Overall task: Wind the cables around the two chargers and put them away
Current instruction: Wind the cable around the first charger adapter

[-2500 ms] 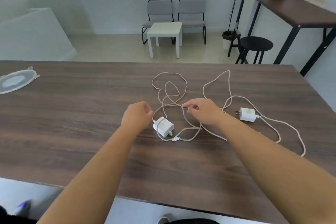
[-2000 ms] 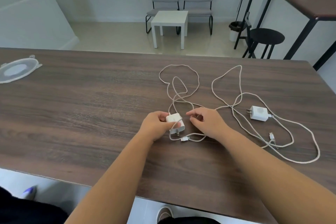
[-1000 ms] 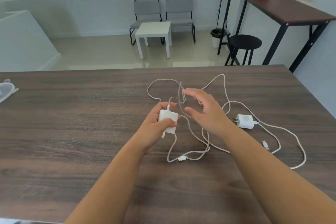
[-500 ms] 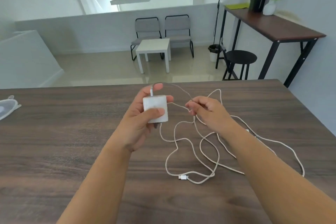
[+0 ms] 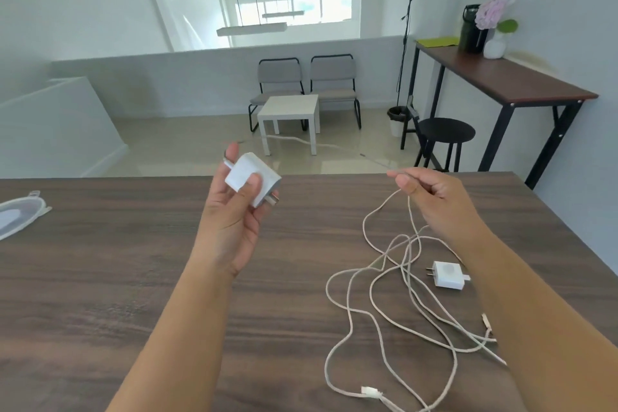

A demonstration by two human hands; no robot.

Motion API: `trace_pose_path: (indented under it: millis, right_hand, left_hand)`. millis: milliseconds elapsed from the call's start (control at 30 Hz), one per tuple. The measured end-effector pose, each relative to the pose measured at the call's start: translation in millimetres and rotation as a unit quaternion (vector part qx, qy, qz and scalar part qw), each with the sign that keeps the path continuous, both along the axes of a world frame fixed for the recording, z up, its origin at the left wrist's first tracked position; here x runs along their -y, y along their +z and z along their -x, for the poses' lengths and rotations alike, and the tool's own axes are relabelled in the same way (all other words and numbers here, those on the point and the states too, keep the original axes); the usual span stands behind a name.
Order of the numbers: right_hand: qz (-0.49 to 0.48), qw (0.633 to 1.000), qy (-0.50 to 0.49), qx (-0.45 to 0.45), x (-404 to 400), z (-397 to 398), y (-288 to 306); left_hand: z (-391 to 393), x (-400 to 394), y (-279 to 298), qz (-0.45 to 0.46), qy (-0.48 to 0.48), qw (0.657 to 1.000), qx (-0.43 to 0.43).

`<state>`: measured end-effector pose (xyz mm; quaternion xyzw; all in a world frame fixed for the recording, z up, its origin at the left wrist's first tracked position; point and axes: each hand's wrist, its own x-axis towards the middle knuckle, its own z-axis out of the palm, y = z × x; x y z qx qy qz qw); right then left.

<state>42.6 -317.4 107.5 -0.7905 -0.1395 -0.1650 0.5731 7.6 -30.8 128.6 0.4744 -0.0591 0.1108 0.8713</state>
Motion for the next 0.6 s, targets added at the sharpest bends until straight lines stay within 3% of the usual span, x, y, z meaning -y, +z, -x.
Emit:
trace_pose_path:
  millis: [267, 500, 600]
  right_hand:
    - [0.138, 0.987, -0.046, -0.072, -3, 5, -24]
    - [0.266, 0.96, 0.018, -0.089, -13, 29, -30]
    - [0.266, 0.959, 0.023, -0.096, -15, 31, -36]
  left_hand:
    - [-5, 28, -4, 0.004, 0.083, 0.996, -0.041]
    - [-13, 26, -7, 0.013, 0.083, 0.996, -0.041]
    - [-15, 28, -11, 0.006, 0.085, 0.995, -0.06]
